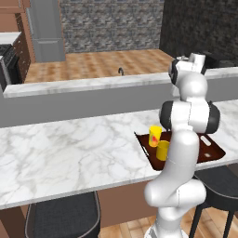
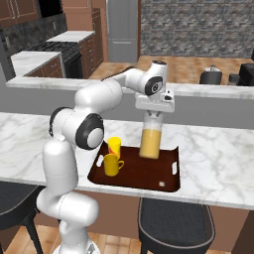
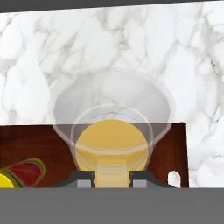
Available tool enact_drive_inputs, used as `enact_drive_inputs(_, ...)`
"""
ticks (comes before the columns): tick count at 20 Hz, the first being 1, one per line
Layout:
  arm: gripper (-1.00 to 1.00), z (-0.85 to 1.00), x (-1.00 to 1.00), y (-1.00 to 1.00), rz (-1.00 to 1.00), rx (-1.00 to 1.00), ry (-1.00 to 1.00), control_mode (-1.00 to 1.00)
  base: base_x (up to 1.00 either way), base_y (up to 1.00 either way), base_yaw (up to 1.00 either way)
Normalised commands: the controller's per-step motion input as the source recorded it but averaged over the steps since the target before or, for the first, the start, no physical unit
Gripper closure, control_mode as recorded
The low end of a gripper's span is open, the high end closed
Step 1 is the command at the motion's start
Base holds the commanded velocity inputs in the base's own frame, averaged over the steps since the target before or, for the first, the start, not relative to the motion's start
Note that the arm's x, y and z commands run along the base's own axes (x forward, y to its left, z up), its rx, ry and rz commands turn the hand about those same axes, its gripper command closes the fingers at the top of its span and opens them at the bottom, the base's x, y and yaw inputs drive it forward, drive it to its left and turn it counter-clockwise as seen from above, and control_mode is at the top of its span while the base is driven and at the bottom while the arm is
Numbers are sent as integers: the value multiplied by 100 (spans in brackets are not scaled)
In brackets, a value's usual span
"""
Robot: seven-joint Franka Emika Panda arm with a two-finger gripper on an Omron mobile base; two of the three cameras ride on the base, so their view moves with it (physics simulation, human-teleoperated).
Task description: There is a tray on the dining counter. Grab the cup, mug, and pitcher and place them on the tray. The pitcher may be placed next to the tray if it cannot fit the tray.
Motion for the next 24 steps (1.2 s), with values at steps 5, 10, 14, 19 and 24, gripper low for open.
enact_drive_inputs(5, 100, -15, 0, 0, 0, 0, 4, -100, 0, 0, 0)
enact_drive_inputs(10, 100, -12, -7, 0, 0, 0, 3, -100, 0, 0, 0)
enact_drive_inputs(14, 100, -6, -19, -1, 0, 0, 0, -100, 0, 0, 0)
enact_drive_inputs(19, 100, -4, -21, -1, 0, 0, 0, -100, 0, 0, 0)
enact_drive_inputs(24, 100, -7, -25, -1, 0, 0, 0, -100, 0, 0, 0)
